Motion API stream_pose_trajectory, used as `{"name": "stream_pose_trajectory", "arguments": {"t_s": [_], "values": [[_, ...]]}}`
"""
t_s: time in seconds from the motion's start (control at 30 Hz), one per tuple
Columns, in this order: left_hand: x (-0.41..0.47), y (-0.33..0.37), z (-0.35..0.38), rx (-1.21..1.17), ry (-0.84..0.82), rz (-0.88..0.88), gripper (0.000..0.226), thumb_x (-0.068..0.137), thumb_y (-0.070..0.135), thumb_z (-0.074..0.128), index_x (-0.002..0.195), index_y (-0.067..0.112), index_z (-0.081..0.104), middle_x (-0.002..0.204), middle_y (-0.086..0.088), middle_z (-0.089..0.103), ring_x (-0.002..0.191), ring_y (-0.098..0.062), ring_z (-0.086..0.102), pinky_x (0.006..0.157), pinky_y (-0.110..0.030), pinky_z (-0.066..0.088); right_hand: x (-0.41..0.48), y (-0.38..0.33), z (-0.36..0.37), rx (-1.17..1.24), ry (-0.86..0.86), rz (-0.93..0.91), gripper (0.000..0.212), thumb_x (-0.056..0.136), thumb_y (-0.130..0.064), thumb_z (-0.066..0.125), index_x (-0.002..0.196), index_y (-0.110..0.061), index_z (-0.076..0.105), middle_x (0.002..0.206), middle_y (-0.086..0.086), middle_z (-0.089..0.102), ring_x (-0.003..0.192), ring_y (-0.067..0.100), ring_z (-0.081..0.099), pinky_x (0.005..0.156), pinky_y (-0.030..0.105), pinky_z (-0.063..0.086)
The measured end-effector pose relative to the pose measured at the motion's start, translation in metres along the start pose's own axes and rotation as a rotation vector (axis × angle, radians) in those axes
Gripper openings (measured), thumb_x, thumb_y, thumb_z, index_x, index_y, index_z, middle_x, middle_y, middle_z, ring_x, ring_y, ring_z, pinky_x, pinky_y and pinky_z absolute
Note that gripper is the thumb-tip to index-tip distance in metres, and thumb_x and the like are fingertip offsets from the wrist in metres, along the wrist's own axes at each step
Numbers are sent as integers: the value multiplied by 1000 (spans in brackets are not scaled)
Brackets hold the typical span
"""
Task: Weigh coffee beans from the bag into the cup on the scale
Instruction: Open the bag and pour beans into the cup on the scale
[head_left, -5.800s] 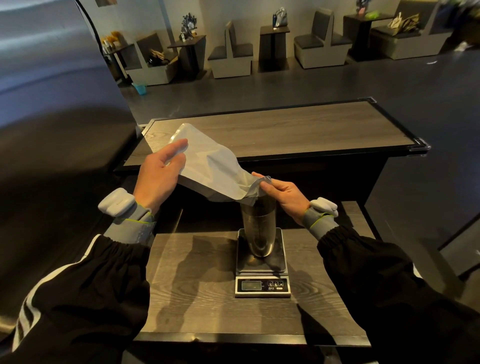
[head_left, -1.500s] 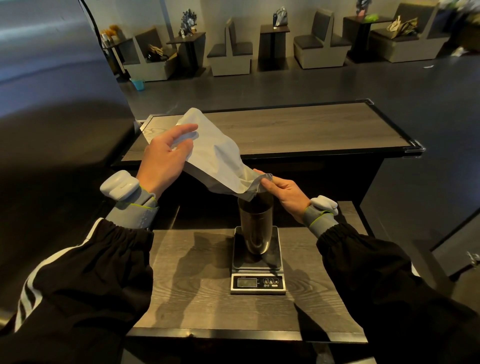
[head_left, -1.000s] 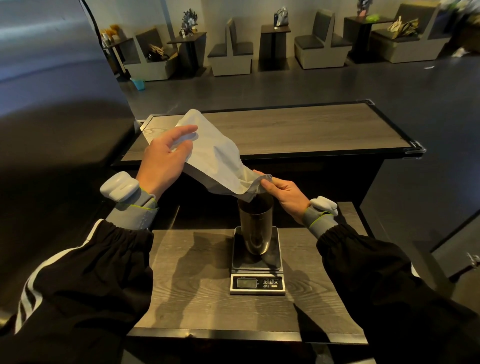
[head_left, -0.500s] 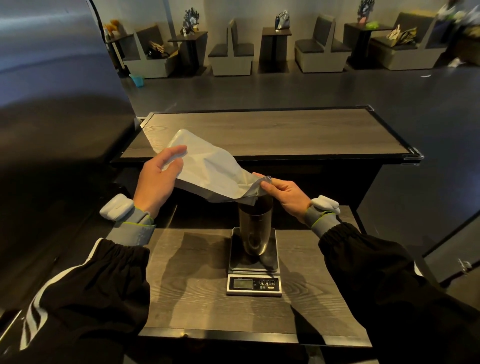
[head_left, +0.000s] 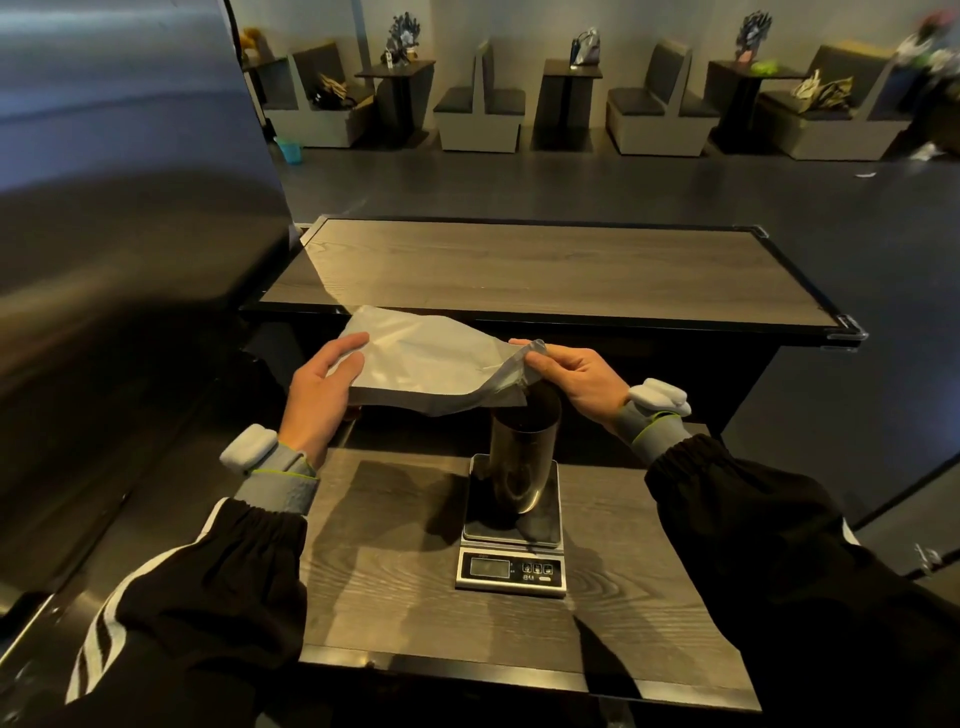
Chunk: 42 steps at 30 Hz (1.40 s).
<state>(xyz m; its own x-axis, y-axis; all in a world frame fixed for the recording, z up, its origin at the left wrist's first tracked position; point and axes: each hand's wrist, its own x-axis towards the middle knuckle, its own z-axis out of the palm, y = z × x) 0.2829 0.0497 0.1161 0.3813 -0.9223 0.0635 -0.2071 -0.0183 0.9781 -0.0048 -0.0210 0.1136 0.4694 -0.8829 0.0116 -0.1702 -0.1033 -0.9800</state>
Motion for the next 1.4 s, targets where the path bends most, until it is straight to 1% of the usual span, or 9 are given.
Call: {"name": "stream_pose_trajectory", "arguments": {"t_s": [0.1, 0.2, 0.33, 0.5, 0.7, 0.87, 1.07, 1.23, 1.4], "values": [[1, -11, 0, -10, -8, -19, 26, 95, 28, 52, 115, 36, 66, 120, 8, 52, 115, -19, 50, 94, -39, 50, 1, -2, 0, -6, 7, -6, 22, 94, -26, 52, 111, -35, 63, 112, -21, 61, 102, -7, 57, 80, 11, 49], [1, -21, 2, -51, 5, -22, 24, 95, 26, 52, 105, 41, 68, 113, 11, 56, 97, -6, 53, 62, -13, 51, 3, -4, 1, 6, 17, -15, 23, 93, -26, 53, 113, -33, 62, 110, -14, 64, 100, -2, 62, 77, 14, 51], [3, -38, 4, -95, 31, -88, 25, 96, 24, 52, 115, 30, 67, 107, 20, 55, 96, -8, 54, 86, -37, 51, 11, -10, 4, -52, 26, -22, 31, 92, -27, 55, 122, -23, 60, 113, -9, 64, 105, 5, 60, 86, 21, 51], [1, -50, 1, -131, 50, -171, 27, 95, 22, 52, 117, 25, 67, 106, 10, 59, 106, -28, 58, 91, -53, 51, 19, -14, 14, -106, 32, -20, 31, 90, -31, 57, 120, -24, 62, 111, -5, 67, 105, 10, 62, 91, 29, 51], [-3, -62, -4, -146, 16, -242, 27, 96, 27, 48, 115, 30, 67, 106, 4, 62, 84, -21, 65, 60, -45, 60, 31, -18, 31, -168, 87, -33, 14, 87, -34, 62, 96, -43, 69, 94, -13, 72, 91, 2, 66, 90, 33, 53], [-1, -75, -13, -119, -13, -285, 24, 92, 38, 53, 111, 33, 68, 115, 2, 66, 99, -24, 65, 75, -54, 57, 40, -20, 42, -259, 129, -24, 11, 85, -41, 63, 93, -43, 71, 90, -21, 67, 89, 3, 63, 88, 32, 52], [2, -80, -21, -35, -2, -239, 19, 89, 46, 59, 101, 35, 69, 108, 6, 66, 104, -14, 59, 88, -34, 46, 51, -23, 59, -416, 122, -30, 22, 83, -54, 59, 99, -43, 70, 87, -25, 62, 91, 9, 60, 80, 30, 53], [-6, -72, -18, 17, -119, -54, 26, 88, 38, 63, 112, 28, 67, 114, 3, 67, 99, 1, 58, 76, -10, 43, 58, -25, 81, -579, 79, -38, 32, 85, -56, 54, 109, -40, 68, 90, -15, 63, 79, 7, 58, 59, 19, 47], [-17, -65, -5, 169, -278, 40, 39, 84, 32, 70, 122, 24, 62, 112, 3, 65, 105, -9, 58, 87, -28, 46, 62, -23, 105, -747, 35, -31, 33, 88, -56, 50, 110, -40, 67, 91, -11, 65, 79, 12, 59, 54, 21, 42]]}}
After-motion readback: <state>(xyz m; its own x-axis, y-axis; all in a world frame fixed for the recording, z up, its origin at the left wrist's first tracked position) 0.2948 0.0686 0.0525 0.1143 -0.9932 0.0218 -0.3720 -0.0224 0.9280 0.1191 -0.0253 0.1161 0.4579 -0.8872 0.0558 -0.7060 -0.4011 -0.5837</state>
